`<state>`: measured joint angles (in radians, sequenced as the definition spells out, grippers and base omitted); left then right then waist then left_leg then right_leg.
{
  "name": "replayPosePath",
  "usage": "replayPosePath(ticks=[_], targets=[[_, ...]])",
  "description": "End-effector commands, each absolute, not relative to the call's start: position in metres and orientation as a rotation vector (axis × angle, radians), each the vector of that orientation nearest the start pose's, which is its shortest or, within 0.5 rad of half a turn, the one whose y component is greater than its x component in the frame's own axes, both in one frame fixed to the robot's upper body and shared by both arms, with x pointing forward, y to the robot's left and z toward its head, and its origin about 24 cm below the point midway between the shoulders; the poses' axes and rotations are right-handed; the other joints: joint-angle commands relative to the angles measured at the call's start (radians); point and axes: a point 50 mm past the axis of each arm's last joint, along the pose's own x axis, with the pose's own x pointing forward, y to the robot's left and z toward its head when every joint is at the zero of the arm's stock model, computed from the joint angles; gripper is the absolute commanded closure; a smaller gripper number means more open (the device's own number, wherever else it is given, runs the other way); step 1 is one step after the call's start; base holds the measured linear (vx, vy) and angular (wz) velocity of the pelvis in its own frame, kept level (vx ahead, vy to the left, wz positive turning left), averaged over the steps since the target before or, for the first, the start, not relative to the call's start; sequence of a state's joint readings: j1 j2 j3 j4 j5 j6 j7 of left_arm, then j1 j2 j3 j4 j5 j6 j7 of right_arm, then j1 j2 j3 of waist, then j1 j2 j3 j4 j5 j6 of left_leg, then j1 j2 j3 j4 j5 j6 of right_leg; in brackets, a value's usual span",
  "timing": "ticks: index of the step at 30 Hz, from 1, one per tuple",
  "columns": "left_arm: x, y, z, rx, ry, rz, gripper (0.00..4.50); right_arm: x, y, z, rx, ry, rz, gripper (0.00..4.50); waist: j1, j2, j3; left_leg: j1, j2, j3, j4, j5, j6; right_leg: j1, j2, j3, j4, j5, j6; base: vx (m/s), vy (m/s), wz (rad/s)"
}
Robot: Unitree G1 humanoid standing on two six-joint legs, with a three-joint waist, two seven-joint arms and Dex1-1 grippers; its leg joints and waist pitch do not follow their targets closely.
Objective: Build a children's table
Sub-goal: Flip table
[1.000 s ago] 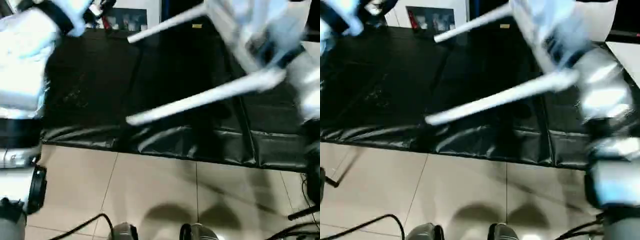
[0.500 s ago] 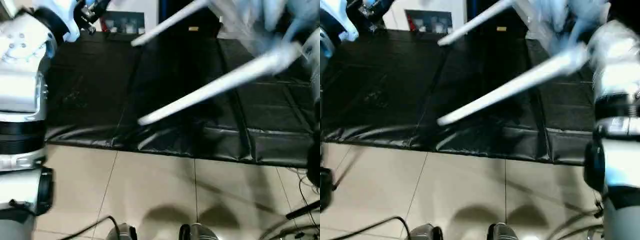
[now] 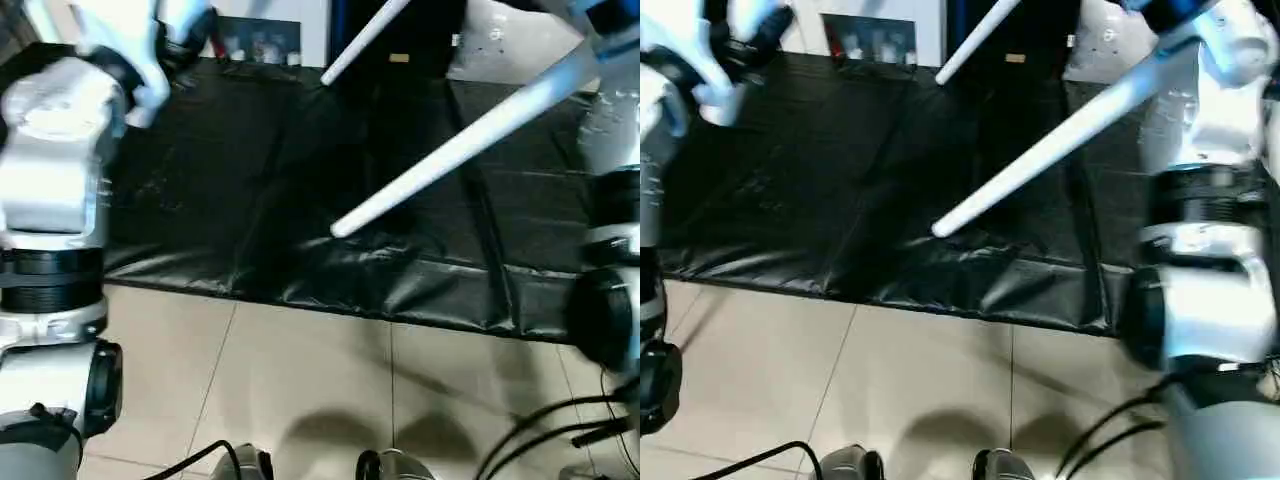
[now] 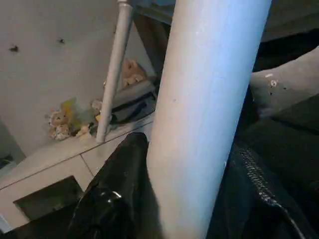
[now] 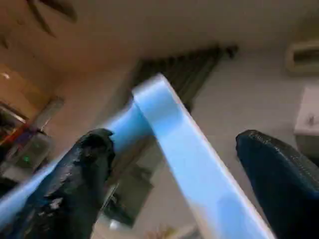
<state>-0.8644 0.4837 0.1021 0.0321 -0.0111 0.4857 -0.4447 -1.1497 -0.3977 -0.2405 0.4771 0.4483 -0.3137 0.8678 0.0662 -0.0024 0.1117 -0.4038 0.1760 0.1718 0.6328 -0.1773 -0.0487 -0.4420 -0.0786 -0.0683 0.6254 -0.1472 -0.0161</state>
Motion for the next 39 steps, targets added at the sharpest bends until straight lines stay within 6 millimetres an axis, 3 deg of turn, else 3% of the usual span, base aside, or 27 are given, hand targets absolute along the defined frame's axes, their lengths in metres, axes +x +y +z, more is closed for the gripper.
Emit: replayPosePath(ticks=[1, 2, 3, 4, 5, 8, 9, 12, 16, 20, 21, 26, 27, 31, 34, 35, 36, 38, 39], targets=[[0.351, 0.191, 0.258, 0.417, -0.201, -0.301, 2.66, 0.332, -0.175, 0.345, -0.19, -1.053, 0.788, 0.03, -0.005, -0.003, -0.073, 0.021, 0.037, -0.014, -0.083, -0.287, 0.052, 0.054, -0.05, 0.037, -0.087, -0.416, -0.175, 0.0, 0.0, 0.0], [0.35, 0.193, 0.255, 0.446, -0.204, -0.306, 2.67, 0.334, -0.169, 0.322, -0.177, -0.963, 0.825, 0.01, -0.004, -0.001, -0.072, 0.026, 0.037, -0.015, -0.084, -0.309, 0.043, 0.052, -0.052, 0.036, -0.091, -0.445, -0.169, 0.0, 0.0, 0.0], [0.349, 0.195, 0.253, 0.464, -0.202, -0.308, 2.71, 0.336, -0.166, 0.311, -0.163, -0.915, 0.832, 0.0, -0.007, 0.001, -0.072, 0.025, 0.036, -0.02, -0.091, -0.321, 0.028, 0.058, -0.055, 0.036, -0.098, -0.471, -0.144, 0.0, 0.0, 0.0], [0.349, 0.196, 0.251, 0.476, -0.201, -0.307, 2.74, 0.337, -0.164, 0.298, -0.141, -0.863, 0.827, 0.0, -0.008, 0.003, -0.073, 0.022, 0.037, -0.023, -0.094, -0.317, 0.022, 0.062, -0.055, 0.036, -0.096, -0.468, -0.141, 0.0, 0.0, 0.0], [0.348, 0.196, 0.25, 0.479, -0.2, -0.306, 2.74, 0.338, -0.163, 0.293, -0.129, -0.844, 0.825, 0.0, -0.011, 0.002, -0.08, 0.027, 0.038, -0.022, -0.094, -0.312, 0.016, 0.061, -0.056, 0.036, -0.098, -0.455, -0.143, 0.0, 0.0, 0.0], [0.346, 0.198, 0.246, 0.477, -0.202, -0.307, 2.81, 0.338, -0.161, 0.27, -0.088, -0.768, 0.796, 0.0, -0.01, 0.001, -0.082, 0.025, 0.037, -0.019, -0.093, -0.282, 0.021, 0.06, -0.055, 0.038, -0.096, -0.411, -0.162, 0.0, 0.0, 0.0], [0.344, 0.199, 0.243, 0.475, -0.209, -0.31, 2.83, 0.337, -0.161, 0.247, -0.014, -0.698, 0.748, 0.0, -0.005, 0.006, -0.076, 0.032, 0.039, -0.017, -0.095, -0.294, 0.021, 0.051, -0.056, 0.041, -0.102, -0.43, -0.159, 0.0, 0.0, 0.0], [0.336, 0.202, 0.235, 0.492, -0.231, -0.339, 2.88, 0.327, -0.166, 0.202, 0.091, -0.577, 0.612, 0.0, -0.002, 0.008, -0.079, 0.03, 0.041, -0.019, -0.102, -0.286, 0.009, 0.053, -0.057, 0.044, -0.101, -0.417, -0.138, 0.0, 0.0, 0.0], [0.333, 0.204, 0.226, 0.497, -0.219, -0.35, 2.91, 0.323, -0.171, 0.183, 0.16, -0.516, 0.514, 0.0, -0.006, 0.008, -0.085, 0.024, 0.041, -0.019, -0.103, -0.26, 0.007, 0.057, -0.054, 0.044, -0.089, -0.325, -0.172, 0.0, 0.0, 0.0], [0.331, 0.207, 0.218, 0.512, -0.197, -0.346, 2.92, 0.319, -0.178, 0.163, 0.208, -0.437, 0.428, 0.0, -0.003, 0.007, -0.08, 0.034, 0.043, -0.016, -0.104, -0.29, 0.004, 0.049, -0.056, 0.047, -0.095, -0.363, -0.163, 0.0, 0.0, 0.0], [0.33, 0.21, 0.215, 0.516, -0.19, -0.341, 2.92, 0.317, -0.181, 0.156, 0.204, -0.405, 0.389, 0.0, -0.003, 0.01, -0.078, 0.033, 0.043, -0.018, -0.107, -0.308, -0.005, 0.05, -0.056, 0.047, -0.098, -0.385, -0.151, 0.0, 0.0, 0.0], [0.329, 0.213, 0.21, 0.524, -0.181, -0.336, 2.93, 0.319, -0.19, 0.154, 0.207, -0.394, 0.291, 0.0, -0.005, 0.004, -0.077, 0.033, 0.04, -0.02, -0.109, -0.34, -0.021, 0.049, -0.059, 0.047, -0.101, -0.432, -0.129, 0.0, 0.0, 0.0], [0.329, 0.215, 0.209, 0.525, -0.179, -0.334, 2.93, 0.321, -0.193, 0.155, 0.225, -0.392, 0.265, 0.0, -0.007, -0.002, -0.076, 0.033, 0.04, -0.019, -0.109, -0.347, -0.021, 0.048, -0.059, 0.047, -0.105, -0.457, -0.118, 0.0, 0.0, 0.0], [0.328, 0.216, 0.207, 0.522, -0.181, -0.337, 2.93, 0.324, -0.193, 0.155, 0.226, -0.366, 0.264, 0.0, -0.01, 0.004, -0.075, 0.034, 0.039, -0.022, -0.11, -0.357, -0.023, 0.044, -0.059, 0.046, -0.108, -0.484, -0.099, 0.0, 0.0, 0.0], [0.328, 0.215, 0.206, 0.521, -0.191, -0.361, 2.93, 0.334, -0.192, 0.153, 0.246, -0.351, 0.285, 0.0, -0.017, 0.007, -0.076, 0.032, 0.038, -0.024, -0.11, -0.377, -0.027, 0.046, -0.058, 0.043, -0.107, -0.475, -0.108, 0.0, 0.0, 0.0], [0.328, 0.214, 0.205, 0.522, -0.203, -0.381, 2.93, 0.342, -0.193, 0.154, 0.254, -0.353, 0.284, 0.0, -0.017, 0.007, -0.074, 0.036, 0.038, -0.023, -0.109, -0.392, -0.029, 0.04, -0.059, 0.044, -0.109, -0.486, -0.111, 0.0, 0.0, 0.0], [0.328, 0.214, 0.204, 0.512, -0.209, -0.389, 2.93, 0.35, -0.192, 0.157, 0.271, -0.363, 0.297, 0.0, -0.019, 0.006, -0.077, 0.034, 0.037, -0.025, -0.107, -0.398, -0.029, 0.044, -0.062, 0.042, -0.106, -0.486, -0.125, 0.0, 0.0, 0.0], [0.327, 0.214, 0.199, 0.5, -0.208, -0.402, 2.93, 0.361, -0.187, 0.164, 0.312, -0.381, 0.353, 0.0, -0.018, 0.0, -0.079, 0.035, 0.039, -0.021, -0.105, -0.378, -0.02, 0.042, -0.062, 0.046, -0.104, -0.449, -0.137, 0.0, 0.0, 0.0], [0.327, 0.215, 0.197, 0.484, -0.206, -0.403, 2.93, 0.364, -0.183, 0.168, 0.321, -0.385, 0.388, 0.0, -0.019, -0.001, -0.078, 0.03, 0.039, -0.022, -0.106, -0.366, -0.017, 0.048, -0.062, 0.046, -0.1, -0.435, -0.145, 0.0, 0.0, 0.0]])
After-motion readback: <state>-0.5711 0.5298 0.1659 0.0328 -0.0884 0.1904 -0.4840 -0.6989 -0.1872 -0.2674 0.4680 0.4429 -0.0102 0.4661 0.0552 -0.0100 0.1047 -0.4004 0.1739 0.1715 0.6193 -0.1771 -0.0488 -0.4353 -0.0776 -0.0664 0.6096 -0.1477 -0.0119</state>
